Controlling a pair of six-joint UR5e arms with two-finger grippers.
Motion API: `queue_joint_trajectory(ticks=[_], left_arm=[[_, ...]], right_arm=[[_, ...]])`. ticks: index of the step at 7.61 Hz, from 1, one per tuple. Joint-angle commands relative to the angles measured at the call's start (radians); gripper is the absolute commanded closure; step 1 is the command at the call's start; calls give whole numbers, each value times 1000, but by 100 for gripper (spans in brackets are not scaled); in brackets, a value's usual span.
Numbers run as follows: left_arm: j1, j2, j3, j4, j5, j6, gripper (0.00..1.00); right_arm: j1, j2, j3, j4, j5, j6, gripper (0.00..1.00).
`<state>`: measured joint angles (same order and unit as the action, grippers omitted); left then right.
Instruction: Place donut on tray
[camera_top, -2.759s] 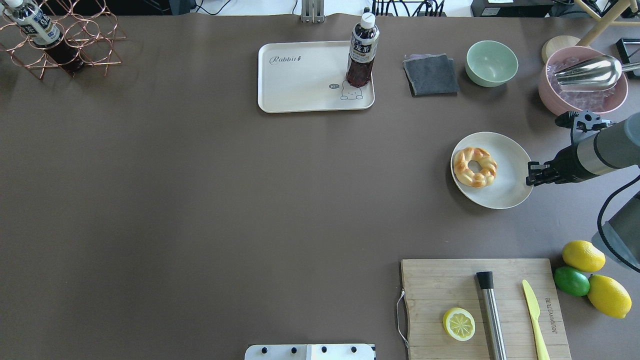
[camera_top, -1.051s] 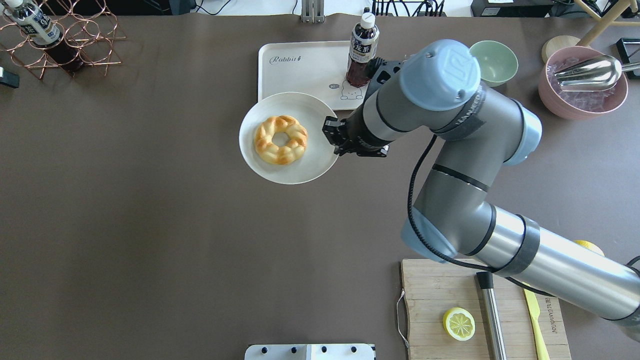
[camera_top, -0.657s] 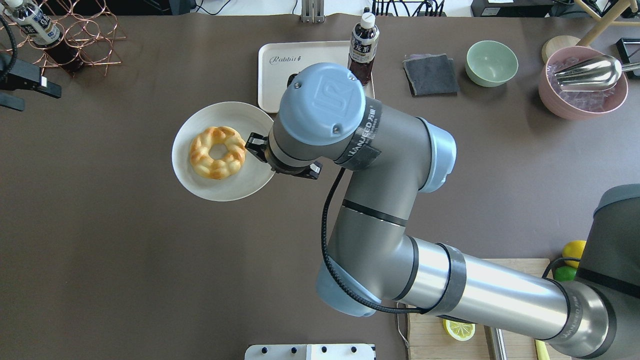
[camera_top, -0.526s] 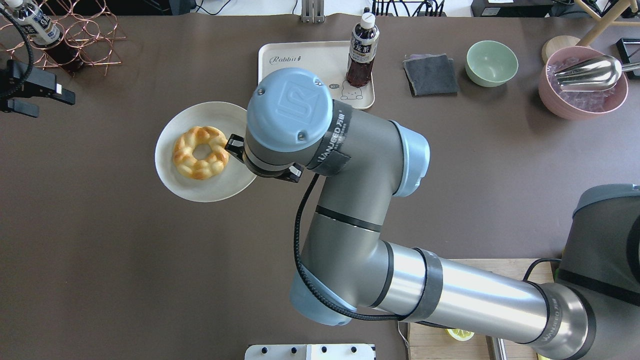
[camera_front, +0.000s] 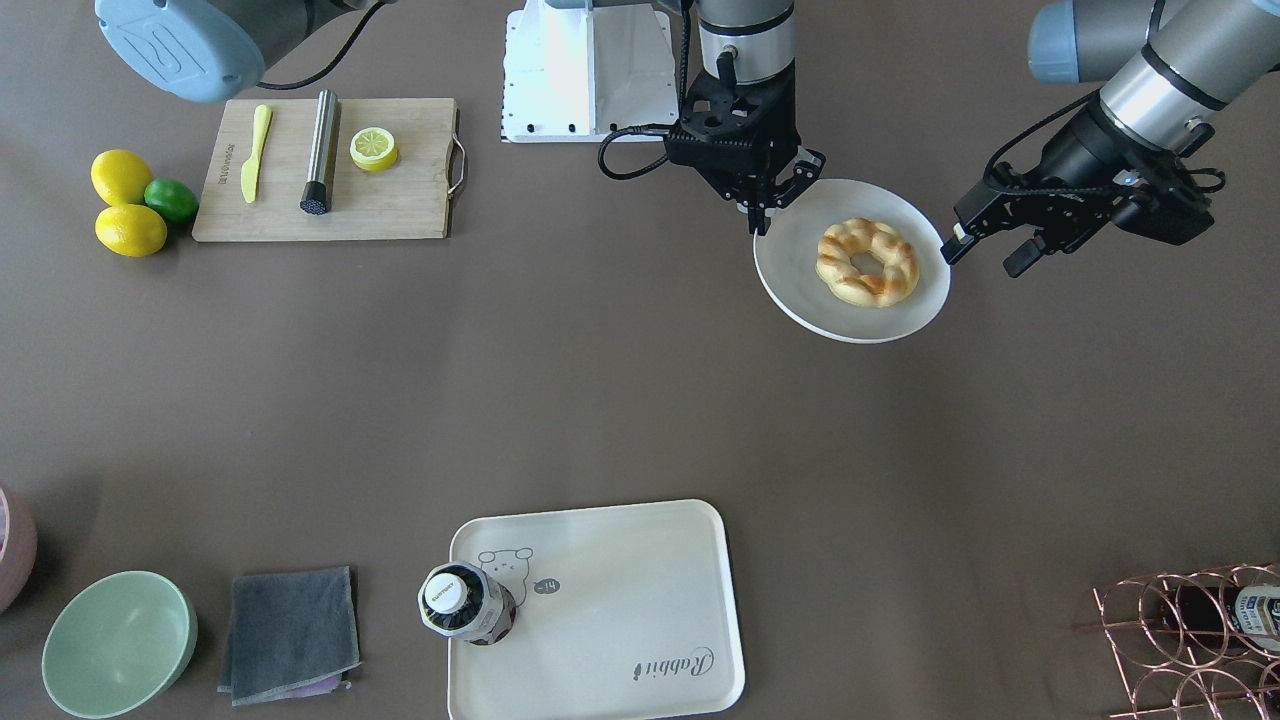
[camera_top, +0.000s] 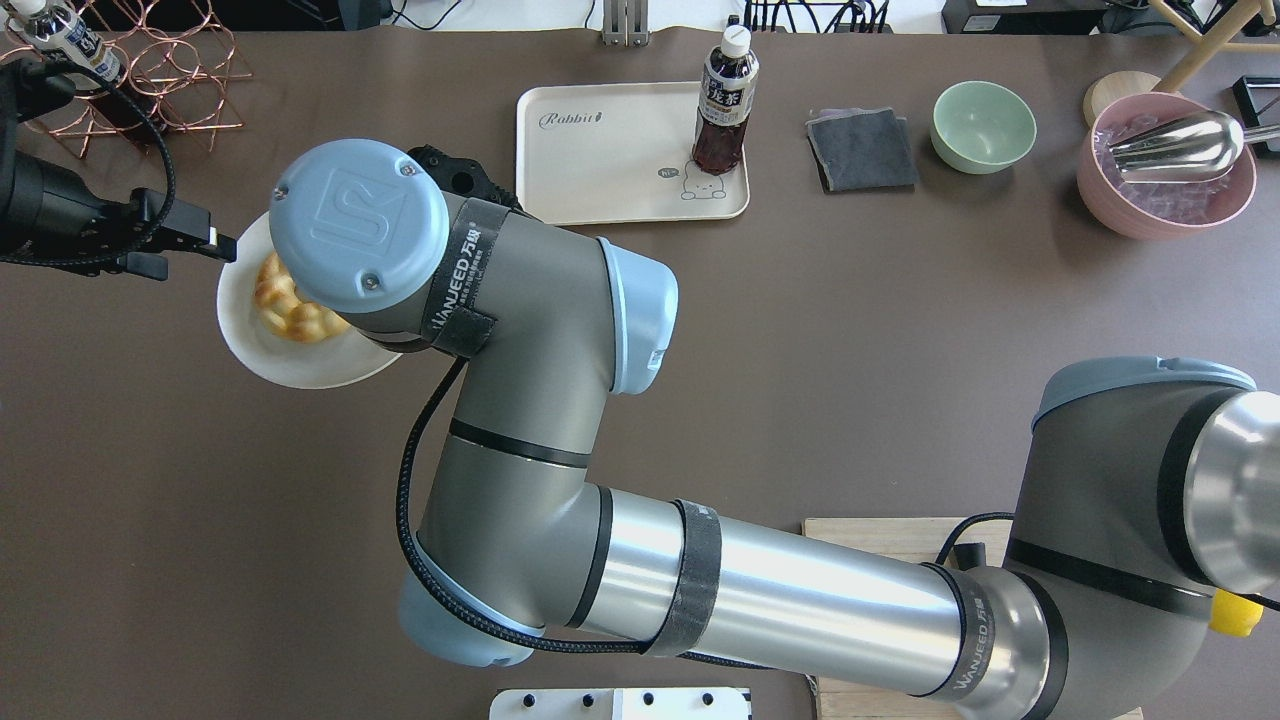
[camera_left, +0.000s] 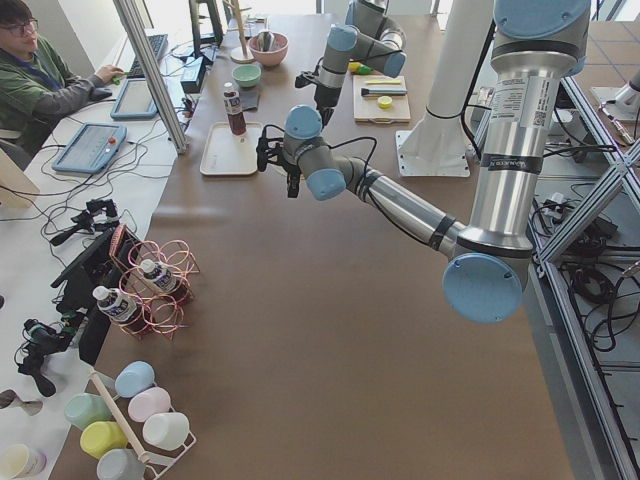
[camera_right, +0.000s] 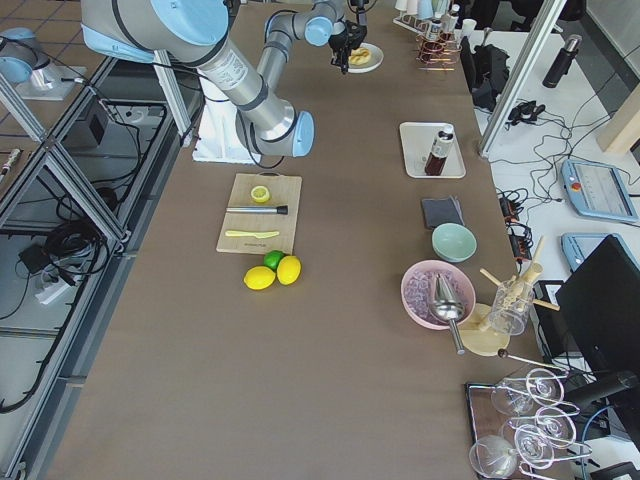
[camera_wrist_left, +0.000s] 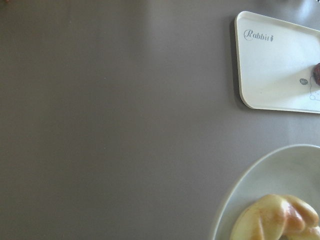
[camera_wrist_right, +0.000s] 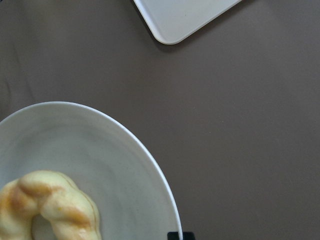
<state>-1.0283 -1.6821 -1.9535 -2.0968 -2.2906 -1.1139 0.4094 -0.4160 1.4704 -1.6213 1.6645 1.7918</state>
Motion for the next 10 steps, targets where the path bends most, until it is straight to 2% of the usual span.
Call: queue_joint_trajectory(ticks=[1, 7, 8, 9, 10], left_arm=[[20, 1, -1, -3, 16, 0, 37], [37, -13, 1, -3, 14, 2, 49], [37, -13, -1, -3, 13, 2, 61], [37, -13, -2, -3, 10, 2, 83], [37, -11, -4, -3, 8, 2, 100]], right_arm=[[-1, 19, -19, 0, -5, 6, 100], [12, 19, -19, 4, -5, 5, 100], [12, 19, -19, 4, -6, 5, 100], [12, 17, -19, 4, -5, 5, 100], [12, 17, -19, 4, -5, 5, 100]])
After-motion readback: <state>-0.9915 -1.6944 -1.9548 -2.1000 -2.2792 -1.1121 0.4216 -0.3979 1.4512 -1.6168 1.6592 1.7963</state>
